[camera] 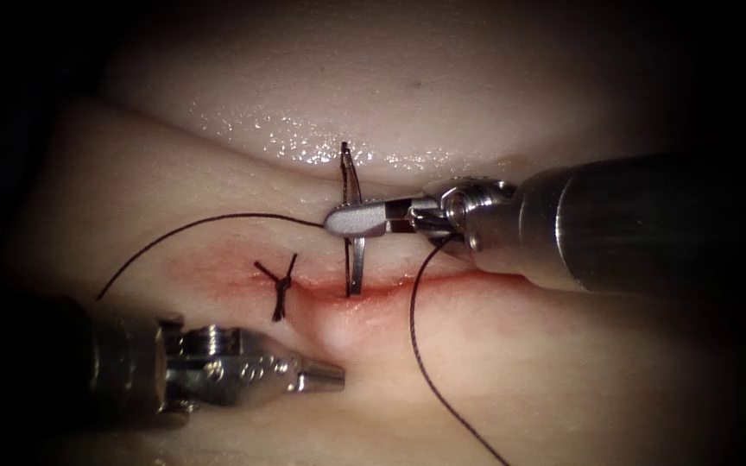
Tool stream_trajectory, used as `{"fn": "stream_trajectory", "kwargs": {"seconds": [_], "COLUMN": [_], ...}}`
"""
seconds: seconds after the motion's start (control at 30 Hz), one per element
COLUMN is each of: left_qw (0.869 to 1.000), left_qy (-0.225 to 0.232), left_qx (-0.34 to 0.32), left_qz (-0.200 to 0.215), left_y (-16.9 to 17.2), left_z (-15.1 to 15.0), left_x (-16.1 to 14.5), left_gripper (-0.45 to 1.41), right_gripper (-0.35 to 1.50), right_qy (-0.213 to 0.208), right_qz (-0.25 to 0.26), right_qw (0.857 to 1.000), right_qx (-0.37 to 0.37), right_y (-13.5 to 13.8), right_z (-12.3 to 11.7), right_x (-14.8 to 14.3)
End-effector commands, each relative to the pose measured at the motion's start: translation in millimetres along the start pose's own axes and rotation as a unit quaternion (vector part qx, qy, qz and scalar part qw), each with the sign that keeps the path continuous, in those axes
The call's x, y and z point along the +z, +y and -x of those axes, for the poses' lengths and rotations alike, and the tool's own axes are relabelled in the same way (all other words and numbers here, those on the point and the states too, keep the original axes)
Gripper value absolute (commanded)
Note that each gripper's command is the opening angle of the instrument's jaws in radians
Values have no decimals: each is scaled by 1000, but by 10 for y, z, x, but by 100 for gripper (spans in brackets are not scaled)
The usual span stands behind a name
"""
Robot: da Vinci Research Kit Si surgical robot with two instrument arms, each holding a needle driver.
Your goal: Wound Closure
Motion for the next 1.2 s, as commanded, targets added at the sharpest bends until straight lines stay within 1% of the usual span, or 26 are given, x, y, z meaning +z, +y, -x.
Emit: {"fn": "stream_trajectory", "kwargs": {"seconds": [0.03,0.27,0.67,0.97,1.2], "left_qw": [1000,1000,1000,1000,1000], "left_qy": [0,0,0,0,0], "left_qx": [-1,0,3,1,1], "left_qz": [1,1,3,4,4], "left_y": [3,4,5,5,5], "left_z": [1,3,9,10,10], "left_x": [10,11,7,6,6], "left_gripper": [-45,-45,-45,-45,-45], "right_gripper": [-35,-35,-35,-35,-35], "right_qy": [-2,-1,-11,-21,-22], "right_qz": [-7,-23,-30,-37,-44], "right_qw": [1000,1000,999,998,996], "right_qx": [5,16,42,53,74], "right_y": [3,-2,-12,-26,-32], "right_z": [3,10,25,41,47], "right_x": [10,13,16,18,20]}}
